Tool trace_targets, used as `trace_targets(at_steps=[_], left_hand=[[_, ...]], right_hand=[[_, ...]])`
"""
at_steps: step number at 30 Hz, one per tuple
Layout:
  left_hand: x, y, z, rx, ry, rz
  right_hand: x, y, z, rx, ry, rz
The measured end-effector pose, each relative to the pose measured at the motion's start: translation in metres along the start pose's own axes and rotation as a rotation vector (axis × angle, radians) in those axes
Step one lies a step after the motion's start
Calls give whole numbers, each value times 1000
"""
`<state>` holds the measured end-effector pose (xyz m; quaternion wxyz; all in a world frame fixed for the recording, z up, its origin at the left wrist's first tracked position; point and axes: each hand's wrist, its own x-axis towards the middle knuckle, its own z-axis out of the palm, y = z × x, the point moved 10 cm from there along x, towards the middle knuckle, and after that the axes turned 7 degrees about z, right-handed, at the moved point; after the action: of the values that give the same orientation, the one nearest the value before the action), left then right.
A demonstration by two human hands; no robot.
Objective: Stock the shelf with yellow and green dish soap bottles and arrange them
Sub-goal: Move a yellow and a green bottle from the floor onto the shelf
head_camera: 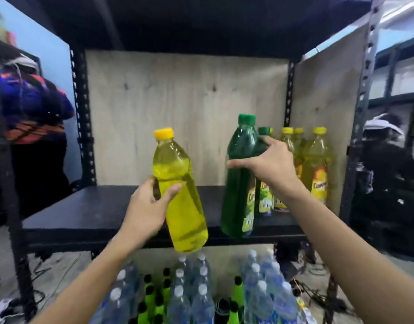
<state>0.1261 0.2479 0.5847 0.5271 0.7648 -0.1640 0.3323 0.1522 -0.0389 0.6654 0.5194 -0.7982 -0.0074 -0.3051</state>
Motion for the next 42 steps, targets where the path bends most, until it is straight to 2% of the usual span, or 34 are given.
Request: trace_targets(at_steps=[3,7,10,12,18,21,25,29,31,34,37,39,42], left_hand=[[87,-17,24,65,54,-21],[176,-51,67,300,72,6],[209,-81,100,289,54,-21],[219,-103,117,262,58,-54],[228,-126,161,233,-73,-43],[235,-130,173,204,-141,-28],[237,-140,167,140,-161,-100],[219,-150,163,258,-365,-150],[203,-151,149,335,-395,-190],[168,-126,101,193,-186,-129],[77,-85,20,94,176,55],[-10,-74,-26,137,362,120],[-133,-102,-64,273,454,47]], right_hand=[[37,-22,23,-28,4,-1],[77,-22,68,-82,5,19],[99,0,99,-115,2,86],[108,16,111,-124,-7,132],[120,47,125,-144,-20,178],[122,50,125,-150,-17,157],[113,43,122,-197,-21,83],[105,35,112,-206,-48,90],[97,27,104,-222,-41,76],[60,14,87,-258,49,-61],[-18,38,95,-293,0,-130],[-77,79,113,-234,-134,-60],[-164,170,156,-234,-364,180]])
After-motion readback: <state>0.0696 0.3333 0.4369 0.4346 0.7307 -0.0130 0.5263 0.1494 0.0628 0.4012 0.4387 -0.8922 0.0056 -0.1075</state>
